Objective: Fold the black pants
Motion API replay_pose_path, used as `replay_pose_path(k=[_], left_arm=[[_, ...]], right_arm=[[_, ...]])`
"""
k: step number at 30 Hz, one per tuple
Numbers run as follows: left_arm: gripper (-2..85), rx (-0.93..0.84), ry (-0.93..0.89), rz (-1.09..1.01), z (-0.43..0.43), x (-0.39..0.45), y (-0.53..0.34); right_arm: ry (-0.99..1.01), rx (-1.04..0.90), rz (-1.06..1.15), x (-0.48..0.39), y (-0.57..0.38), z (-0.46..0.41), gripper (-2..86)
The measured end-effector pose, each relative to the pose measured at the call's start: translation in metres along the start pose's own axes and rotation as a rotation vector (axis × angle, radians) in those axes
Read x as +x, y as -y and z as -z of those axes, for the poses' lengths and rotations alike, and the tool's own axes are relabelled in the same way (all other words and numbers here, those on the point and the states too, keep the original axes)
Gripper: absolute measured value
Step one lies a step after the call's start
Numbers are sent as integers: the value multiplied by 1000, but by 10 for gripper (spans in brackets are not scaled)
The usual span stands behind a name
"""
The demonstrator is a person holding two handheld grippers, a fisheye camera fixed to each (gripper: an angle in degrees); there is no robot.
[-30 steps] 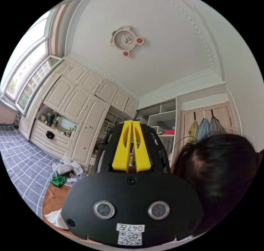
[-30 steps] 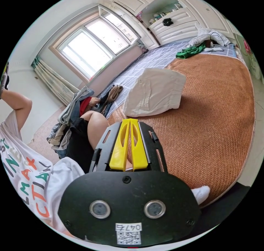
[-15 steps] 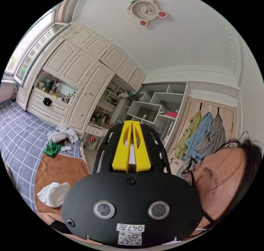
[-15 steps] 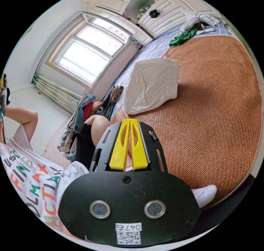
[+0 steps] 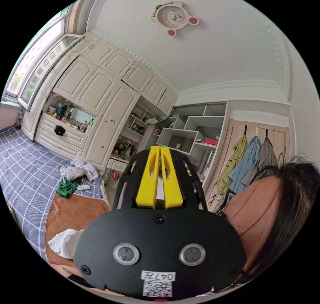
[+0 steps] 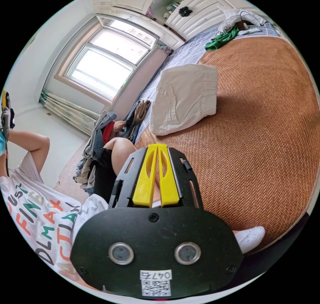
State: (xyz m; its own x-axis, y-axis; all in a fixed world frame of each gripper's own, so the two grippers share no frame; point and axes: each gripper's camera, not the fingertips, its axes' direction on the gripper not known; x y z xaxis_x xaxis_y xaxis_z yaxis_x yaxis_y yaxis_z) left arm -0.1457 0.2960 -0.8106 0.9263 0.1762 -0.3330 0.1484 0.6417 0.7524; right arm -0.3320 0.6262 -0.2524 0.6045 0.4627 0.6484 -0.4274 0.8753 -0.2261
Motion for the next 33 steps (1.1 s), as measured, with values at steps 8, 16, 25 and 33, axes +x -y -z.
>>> replay_pose_path(k=[8,16,25,33], left_arm=[[-10,3,-19,-10,-56,-7,11],[-10,-102,16,74,-155,-67,5],[-10,-365,-154,492,-332,-192,-53],[-10,-876,-467,492,-566,-84,-91]], right_arm=[[16,-12,-12,-11,-10,-13,-12],[42,-7,-18,-10,-21,-14,-12],[51,-9,-31,2,-33,-10,-12],[60,-10,-40,22,-42,1,-12]])
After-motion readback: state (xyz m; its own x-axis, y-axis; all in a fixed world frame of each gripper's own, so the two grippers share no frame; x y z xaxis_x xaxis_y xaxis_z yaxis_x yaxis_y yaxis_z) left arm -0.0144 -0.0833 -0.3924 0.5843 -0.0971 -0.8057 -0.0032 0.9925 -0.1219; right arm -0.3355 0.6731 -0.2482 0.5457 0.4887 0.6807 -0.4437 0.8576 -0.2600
